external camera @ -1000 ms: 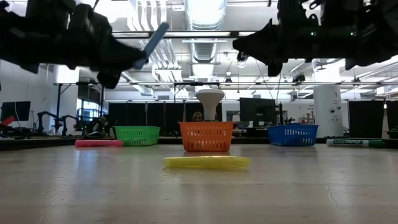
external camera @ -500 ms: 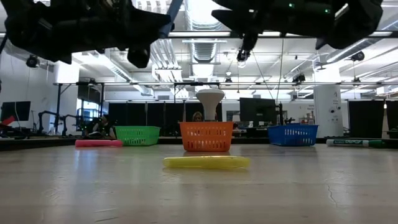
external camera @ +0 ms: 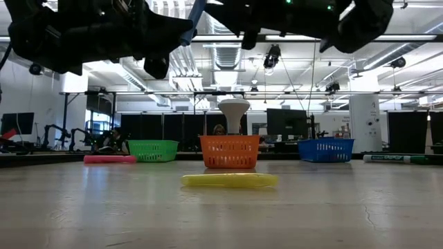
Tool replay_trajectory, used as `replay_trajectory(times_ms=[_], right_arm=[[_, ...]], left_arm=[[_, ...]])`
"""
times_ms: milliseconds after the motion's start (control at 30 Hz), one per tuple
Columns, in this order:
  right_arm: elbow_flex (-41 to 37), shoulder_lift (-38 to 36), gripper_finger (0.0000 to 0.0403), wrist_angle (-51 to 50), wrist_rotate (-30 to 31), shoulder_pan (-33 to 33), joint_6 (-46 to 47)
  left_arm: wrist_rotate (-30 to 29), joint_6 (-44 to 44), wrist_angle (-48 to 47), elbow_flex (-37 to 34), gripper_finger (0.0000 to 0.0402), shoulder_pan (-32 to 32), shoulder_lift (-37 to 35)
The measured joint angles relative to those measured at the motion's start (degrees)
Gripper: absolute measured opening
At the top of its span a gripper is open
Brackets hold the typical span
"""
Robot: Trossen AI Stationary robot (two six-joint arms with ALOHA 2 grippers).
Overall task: Pick & Place Markers
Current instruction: Put the blue highlighter into the blue bin
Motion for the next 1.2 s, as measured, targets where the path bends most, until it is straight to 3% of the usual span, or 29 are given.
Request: replay_trajectory(times_ms=[200, 433, 600, 733, 933, 1100, 1200], right_arm=[[3.01, 2.26, 0.0172, 0.05, 0.13, 0.38, -3.17], [2.87, 1.86, 0.0059, -0.2, 0.29, 0.4, -2.94], [2.12, -1.35, 0.0056, -5.18, 0.98, 0.22, -3.53], [2.05, -8.84, 0.0056, -20.15, 8.6, 0.5, -4.36], [2.06, -23.52, 0.0056, -50.88, 25.44, -2.3, 0.96], [2.07, -32.47, 0.0056, -77.54, 34.46, -10.87, 11.48], [1.45, -33.59, 0.0056, -82.8, 34.97, -18.2, 13.71]], left_arm=[[0.0, -0.15, -0.27, -0.02, 0.0049, 0.0, 0.0], [-0.38, 0.34, -0.47, -0.02, 0.0068, 0.04, 0.0], [-6.49, -1.24, -0.93, -0.3, 0.0096, 0.09, -0.26], [-7.15, 0.37, -3.65, -1.9, 0.0101, 0.84, -2.36], [-7.14, 0.9, -6.61, -4.68, 0.0102, 3.41, -8.04], [-6.97, 1.66, -6.63, -6.73, 0.0102, 4.22, -11.37], [-6.95, 1.69, -6.72, -6.73, 0.0102, 4.26, -12.58]])
